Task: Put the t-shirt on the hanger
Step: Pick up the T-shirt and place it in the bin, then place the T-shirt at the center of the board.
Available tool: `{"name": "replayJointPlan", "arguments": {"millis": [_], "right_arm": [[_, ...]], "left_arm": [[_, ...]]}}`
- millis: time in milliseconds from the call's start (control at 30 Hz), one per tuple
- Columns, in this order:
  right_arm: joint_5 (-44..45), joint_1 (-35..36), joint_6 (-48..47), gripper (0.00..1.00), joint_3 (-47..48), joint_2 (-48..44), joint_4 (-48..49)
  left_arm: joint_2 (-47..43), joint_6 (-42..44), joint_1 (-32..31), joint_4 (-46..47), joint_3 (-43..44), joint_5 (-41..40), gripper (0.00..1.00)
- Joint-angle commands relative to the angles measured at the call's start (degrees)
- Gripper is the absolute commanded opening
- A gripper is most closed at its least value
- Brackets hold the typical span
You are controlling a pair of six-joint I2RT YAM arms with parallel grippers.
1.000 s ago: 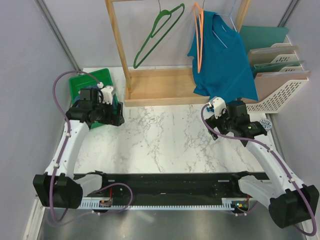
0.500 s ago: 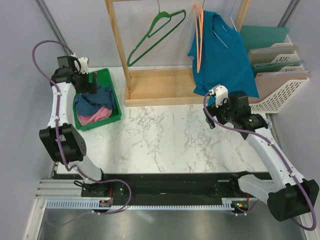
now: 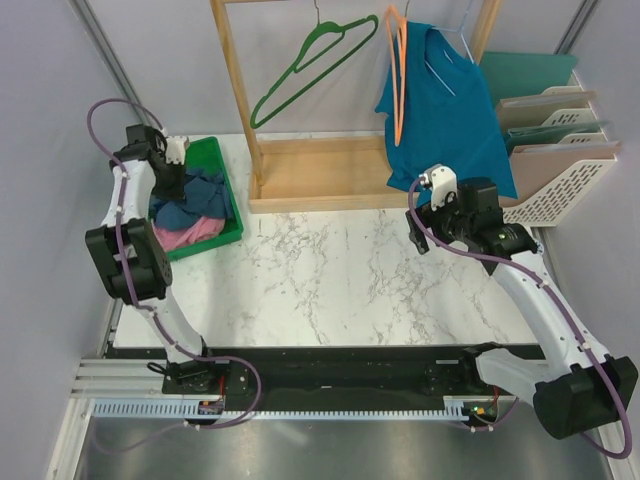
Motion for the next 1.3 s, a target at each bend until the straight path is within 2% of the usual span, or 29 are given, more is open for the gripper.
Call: {"name": "replayJointPlan", "arguments": {"millis": [0, 33, 167, 267, 333, 433, 500, 567, 600, 633, 667, 733, 767, 833, 967, 1067, 1100, 1167, 1200, 1233, 1267], "right_arm": [[-4.6, -0.4, 0.0, 0.98, 2.1, 0.0, -0.3], [-5.1, -0.5, -0.3, 0.98, 2.1, 0.3, -0.6], [-7.5, -0.5, -0.4, 0.98, 2.8, 1.7, -1.0], [-8.4, -0.6, -0.4, 0.98, 3.7, 1.9, -1.6], [-8.8, -0.8, -0.6, 0.98, 4.3, 2.0, -2.0], [-9.2, -1.2, -0.6, 0.98, 4.1, 2.0, -2.2], [-9.5, -1.5, -0.7, 0.98, 3.5, 2.0, -2.2], [-9.9, -1.6, -1.0, 0.98, 2.7, 2.0, -2.2], [-9.9, -1.5, -1.1, 0.98, 2.7, 2.0, -2.3], [-10.0, -1.6, -1.2, 0.98, 2.5, 2.2, -2.2], [-10.0, -1.7, -1.3, 0.98, 2.4, 2.3, -2.3], [-10.6, -1.6, -1.6, 0.98, 2.1, 2.5, -2.5], [-12.3, -1.6, -2.4, 0.98, 1.9, 2.6, -2.7], [-14.5, -1.7, -3.3, 0.98, 1.4, 2.6, -3.9], [-18.2, -1.5, -6.8, 0.97, -0.7, 3.3, -5.4], [-19.7, -1.3, -6.4, 0.93, -1.6, 6.0, -6.5], [-21.0, -1.3, -6.1, 0.91, -1.9, 6.8, -6.4], [-21.9, -1.3, -5.4, 0.89, -2.3, 8.8, -5.9], [-22.4, -1.4, -4.2, 0.89, -2.3, 9.5, -5.7], [-22.7, -1.4, -3.5, 0.89, -2.3, 10.5, -5.5], [-23.0, -1.7, -3.1, 0.87, -2.3, 10.8, -5.3]], "left_arm": [[-18.5, 4.4, -5.3, -3.6, -0.4, 16.0, 0.02], [-24.0, 4.6, -9.3, -5.4, -0.6, 19.2, 0.02], [-32.0, 0.2, -20.2, -7.9, 1.3, 25.4, 0.02], [-33.7, -3.9, -26.6, -8.9, 4.5, 30.5, 0.02], [-33.6, -8.3, -27.7, -8.7, 7.3, 36.4, 0.02], [-33.3, -10.6, -27.7, -8.5, 7.5, 43.9, 0.02], [-34.1, -10.2, -27.8, -7.7, 1.7, 42.6, 0.02], [-34.6, -7.3, -27.6, -7.0, -3.3, 37.0, 0.02], [-34.8, -7.3, -27.4, -4.9, -9.1, 34.7, 0.03], [-34.5, -6.4, -27.3, -4.6, -11.6, 30.7, 0.14], [-34.3, -6.3, -26.7, -4.6, -16.2, 30.3, 0.18], [-34.1, -7.2, -23.9, -1.6, -21.5, 28.4, 0.86], [-33.9, -7.0, -22.9, -1.3, -23.3, 28.1, 0.99], [-33.7, -2.8, -19.8, -2.7, -25.9, 32.1, 0.99], [-38.2, 10.1, -21.3, -9.0, -28.8, 38.2, 0.99], [-41.7, 16.3, -29.4, -11.6, -31.3, 38.3, 0.99], [-42.0, 16.9, -35.1, -11.2, -32.0, 38.2, 0.99], [-41.8, 16.0, -41.6, -6.1, -34.0, 34.1, 0.99], [-41.3, 15.4, -48.8, -3.0, -34.7, 31.6, 0.99], [-40.7, 15.5, -52.3, -0.5, -35.5, 25.4, 0.99], [-39.8, 16.8, -55.8, 3.3, -36.5, 22.7, 0.99]]}}
